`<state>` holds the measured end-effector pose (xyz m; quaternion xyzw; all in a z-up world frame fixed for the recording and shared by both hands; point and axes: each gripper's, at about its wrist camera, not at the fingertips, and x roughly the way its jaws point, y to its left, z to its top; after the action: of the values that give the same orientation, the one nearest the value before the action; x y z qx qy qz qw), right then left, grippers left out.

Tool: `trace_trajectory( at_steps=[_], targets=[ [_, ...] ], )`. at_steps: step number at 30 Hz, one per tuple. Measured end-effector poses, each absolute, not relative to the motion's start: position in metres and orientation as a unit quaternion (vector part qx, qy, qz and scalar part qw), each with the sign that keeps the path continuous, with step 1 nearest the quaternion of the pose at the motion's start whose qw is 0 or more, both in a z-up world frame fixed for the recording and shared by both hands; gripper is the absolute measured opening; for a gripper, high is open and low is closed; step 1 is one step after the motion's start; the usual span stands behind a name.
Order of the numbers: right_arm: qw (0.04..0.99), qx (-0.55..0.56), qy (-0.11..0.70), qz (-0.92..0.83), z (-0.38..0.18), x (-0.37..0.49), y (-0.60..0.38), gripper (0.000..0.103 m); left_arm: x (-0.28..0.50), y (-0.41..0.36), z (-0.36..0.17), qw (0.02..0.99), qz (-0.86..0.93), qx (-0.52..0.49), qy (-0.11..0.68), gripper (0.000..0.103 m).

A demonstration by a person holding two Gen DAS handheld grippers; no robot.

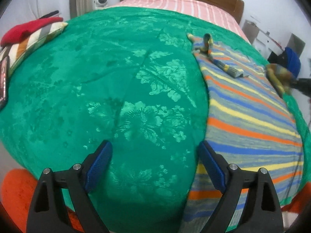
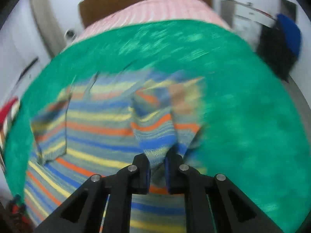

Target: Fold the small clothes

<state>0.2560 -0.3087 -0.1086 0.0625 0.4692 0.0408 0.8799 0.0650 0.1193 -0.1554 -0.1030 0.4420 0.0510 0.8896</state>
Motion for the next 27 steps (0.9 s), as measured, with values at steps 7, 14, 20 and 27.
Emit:
trace_trajectory(
  at_steps=[7,14,20,27],
  targets=[
    [0.859,0.144,0.486,-0.076,-0.071,0.265,-0.498,0.011,0.071,0.11,-0.162,0.894,0.052,-0.085,0.437,0.092],
    [0.824,0.258,0.497,-0.088,-0.13,0.236,-0.555,0.015,0.065,0.108,-0.163,0.894,0.059,-0.076,0.438,0.092],
    [0.828,0.345,0.43,-0.102,-0.138,0.197,-0.578,0.04,0.064,0.108,-0.163,0.895,0.061,-0.073,0.437,0.093],
    [0.795,0.427,0.427,-0.053,-0.163,0.159,-0.558,0.044,0.066,0.105,-0.166,0.896,0.066,-0.07,0.433,0.096]
  ],
)
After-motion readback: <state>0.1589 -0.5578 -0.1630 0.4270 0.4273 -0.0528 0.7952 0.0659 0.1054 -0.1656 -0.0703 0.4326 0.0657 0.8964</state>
